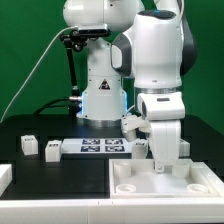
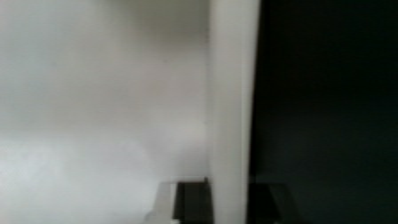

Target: Assemble one leg

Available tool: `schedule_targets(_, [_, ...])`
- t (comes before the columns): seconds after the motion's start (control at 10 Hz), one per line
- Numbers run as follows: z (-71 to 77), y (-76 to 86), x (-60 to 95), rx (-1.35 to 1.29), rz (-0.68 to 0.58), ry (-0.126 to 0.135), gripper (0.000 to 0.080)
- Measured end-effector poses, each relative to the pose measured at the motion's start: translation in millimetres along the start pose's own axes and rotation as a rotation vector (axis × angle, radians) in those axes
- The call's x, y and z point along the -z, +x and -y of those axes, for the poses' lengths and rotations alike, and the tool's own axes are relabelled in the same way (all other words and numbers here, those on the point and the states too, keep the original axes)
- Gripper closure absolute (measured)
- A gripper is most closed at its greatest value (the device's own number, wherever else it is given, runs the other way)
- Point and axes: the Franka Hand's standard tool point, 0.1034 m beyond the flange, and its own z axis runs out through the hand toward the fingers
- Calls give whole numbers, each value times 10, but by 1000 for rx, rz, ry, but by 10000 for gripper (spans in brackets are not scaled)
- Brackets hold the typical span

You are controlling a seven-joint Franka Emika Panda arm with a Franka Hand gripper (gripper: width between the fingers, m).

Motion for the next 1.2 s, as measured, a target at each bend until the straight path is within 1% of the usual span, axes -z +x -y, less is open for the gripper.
schedule_targets(0.1, [1,-1,-1,0,0,0,741])
schedule_targets(0.2, [1,-3,-2,-1,0,0,674])
schedule_targets(0.3, [1,-4,-2,-1,0,0,473])
schedule_targets(0.4, [1,-5,-2,-1,0,0,307])
schedule_targets(0.6, [2,-6,-2,-1,0,1,307])
schedule_targets(0.7, [2,-6,-2,-1,0,1,179])
schedule_targets(0.8, [2,-7,-2,-1,0,1,156])
schedule_targets(1.0, [3,-8,-2,-2,0,1,151])
schedule_targets(1.1, [10,1,21,-11,1,-1,151])
schedule_targets(1.2, [61,39,153,-38,5,-14,150])
